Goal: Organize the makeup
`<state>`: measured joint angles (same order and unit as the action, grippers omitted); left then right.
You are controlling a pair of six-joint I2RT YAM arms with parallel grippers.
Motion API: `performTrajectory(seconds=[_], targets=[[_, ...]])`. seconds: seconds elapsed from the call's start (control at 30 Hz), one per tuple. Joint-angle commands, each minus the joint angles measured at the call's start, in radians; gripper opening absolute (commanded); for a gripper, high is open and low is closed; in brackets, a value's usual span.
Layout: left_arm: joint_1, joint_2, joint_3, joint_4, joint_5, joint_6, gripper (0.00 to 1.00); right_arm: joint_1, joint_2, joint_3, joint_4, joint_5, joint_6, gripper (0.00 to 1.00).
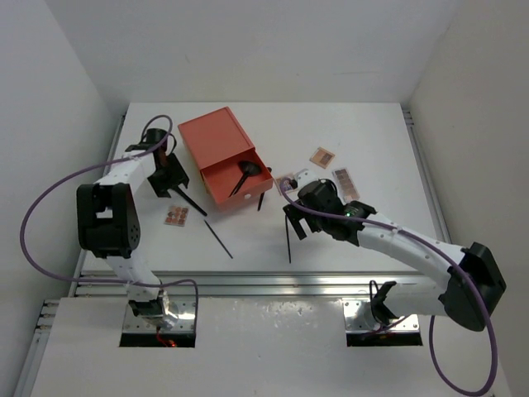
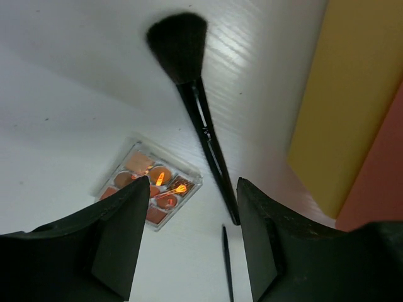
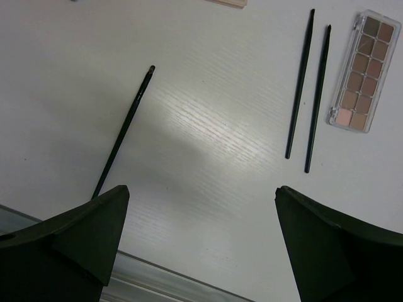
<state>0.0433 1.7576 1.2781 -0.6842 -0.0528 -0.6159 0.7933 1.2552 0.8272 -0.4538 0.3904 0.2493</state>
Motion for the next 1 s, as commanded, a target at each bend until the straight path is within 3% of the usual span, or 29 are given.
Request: performTrajectory(seconds=[0.0, 0.47, 0.6, 0.73, 0.97], targets=[[-0.020, 0.037, 0.021, 0.063, -0.015, -0.034, 0.63, -0.003, 0.012, 0.021, 0.007, 0.008, 0.025, 1.00], [-0.020, 0.206, 0.081, 0.072, -0.064, -0.053, 0.60, -0.005, 0.006, 0.027, -0.043, 0.034, 0.031, 1.00], [-0.002, 0.238, 0.081, 0.072, -0.064, -0.064, 0.53, -0.002, -0.005, 0.027, -0.049, 0.044, 0.027, 1.00], [0.035, 0.238, 0.081, 0.072, -0.064, -0.064, 0.34, -0.020, -0.013, 0.027, -0.052, 0.059, 0.025, 1.00], [0.092, 0.247, 0.090, 0.072, -0.032, -0.074, 0.13, -0.003, -0.013, 0.026, -0.052, 0.062, 0.027, 1.00]])
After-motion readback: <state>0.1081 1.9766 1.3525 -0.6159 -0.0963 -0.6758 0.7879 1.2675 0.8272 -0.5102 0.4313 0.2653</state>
